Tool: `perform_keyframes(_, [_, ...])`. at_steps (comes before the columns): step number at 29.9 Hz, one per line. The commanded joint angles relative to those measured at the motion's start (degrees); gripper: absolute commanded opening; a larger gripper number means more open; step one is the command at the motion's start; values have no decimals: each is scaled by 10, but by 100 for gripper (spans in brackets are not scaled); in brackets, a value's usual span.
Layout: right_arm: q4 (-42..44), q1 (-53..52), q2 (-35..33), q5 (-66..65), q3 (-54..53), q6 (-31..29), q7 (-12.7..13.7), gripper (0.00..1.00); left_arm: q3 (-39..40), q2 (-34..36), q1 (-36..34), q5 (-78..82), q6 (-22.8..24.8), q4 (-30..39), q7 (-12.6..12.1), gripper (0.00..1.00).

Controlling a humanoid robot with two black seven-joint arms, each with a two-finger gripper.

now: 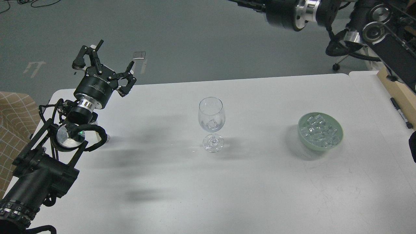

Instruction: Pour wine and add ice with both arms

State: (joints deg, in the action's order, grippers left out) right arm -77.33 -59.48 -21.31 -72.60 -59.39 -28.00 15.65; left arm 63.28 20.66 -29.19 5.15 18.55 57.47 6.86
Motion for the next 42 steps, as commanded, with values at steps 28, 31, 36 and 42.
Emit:
perform_keyframes(28, [218,170,120,336,-360,14,-3,98,2,-11,-6,1,3,0,2,98])
perform_keyframes(31, [218,187,130,380,-361,14,-2,98,2,-13,-8,1,3,0,2,98])
perform_keyframes(36, [219,213,131,463,-361,11,-3,98,3,-15,-10,1,3,0,2,98])
perform_keyframes(42, [221,229,151,472,-363,18,-19,97,3,-22,-10,0,3,-1,2,98])
